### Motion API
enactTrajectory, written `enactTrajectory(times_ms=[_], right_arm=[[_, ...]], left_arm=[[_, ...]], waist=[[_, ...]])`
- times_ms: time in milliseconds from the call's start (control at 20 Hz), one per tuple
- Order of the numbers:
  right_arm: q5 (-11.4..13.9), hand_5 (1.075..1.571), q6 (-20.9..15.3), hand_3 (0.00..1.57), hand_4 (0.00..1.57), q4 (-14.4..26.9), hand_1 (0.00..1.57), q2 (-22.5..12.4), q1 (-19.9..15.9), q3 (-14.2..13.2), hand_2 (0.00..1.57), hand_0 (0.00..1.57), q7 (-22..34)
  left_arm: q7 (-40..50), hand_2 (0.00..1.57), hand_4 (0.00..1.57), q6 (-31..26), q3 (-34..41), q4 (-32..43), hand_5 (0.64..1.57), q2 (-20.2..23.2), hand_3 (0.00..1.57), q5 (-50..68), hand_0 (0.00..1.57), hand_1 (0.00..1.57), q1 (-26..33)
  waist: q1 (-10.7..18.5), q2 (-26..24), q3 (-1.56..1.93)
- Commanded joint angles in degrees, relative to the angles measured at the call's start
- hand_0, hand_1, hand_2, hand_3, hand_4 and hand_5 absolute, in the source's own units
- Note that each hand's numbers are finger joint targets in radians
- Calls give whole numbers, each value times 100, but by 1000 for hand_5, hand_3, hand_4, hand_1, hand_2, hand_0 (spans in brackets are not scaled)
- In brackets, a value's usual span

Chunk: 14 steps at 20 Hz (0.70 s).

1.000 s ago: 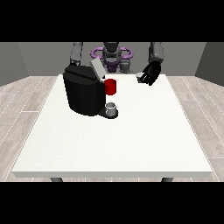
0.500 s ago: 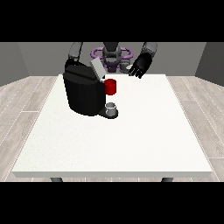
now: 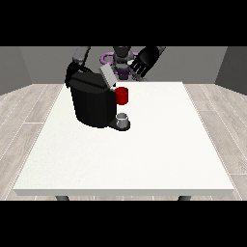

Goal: Insert the coffee pod into the coffee machine and close the lid

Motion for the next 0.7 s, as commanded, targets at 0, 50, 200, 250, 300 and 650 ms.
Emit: enactTrajectory(times_ms=[0, 50, 200, 250, 300, 650], right_arm=[[113, 1571, -149, 0, 0, -231, 0, 80, -55, 80, 0, 0, 252], [129, 1571, -210, 0, 0, -51, 0, 44, -245, -13, 0, 0, 14], [-50, 1571, -91, 0, 269, -122, 0, -171, -639, -279, 0, 0, 131], [-58, 1571, -156, 0, 263, -173, 0, -68, -509, -244, 0, 0, 144], [-37, 1571, -103, 0, 178, -118, 0, -36, -451, -166, 0, 0, -90], [-136, 1571, -41, 0, 147, -161, 0, -271, -847, -405, 0, 0, 74]], left_arm=[[199, 1287, 488, -49, 129, 95, 1571, -34, 1265, 53, 1256, 1256, -258], [477, 1265, 470, -47, 151, 26, 1571, -127, 1256, 58, 1216, 1216, -638], [313, 1267, 487, -72, 144, 75, 1571, 98, 1262, -22, 1203, 1203, -804], [208, 1279, 482, -105, 115, 114, 1571, 152, 1251, -49, 1225, 1225, -703], [369, 1299, 479, -101, 262, 163, 1571, 297, 1249, -14, 1247, 1247, -1019], [158, 1288, 491, -83, 284, 270, 1571, 447, 1245, -59, 1223, 1223, -1290]], waist=[[-114, 67, -1], [-128, 229, 1], [-137, 540, 0], [-135, 510, 0], [-293, 729, 1], [-392, 1157, 1]])
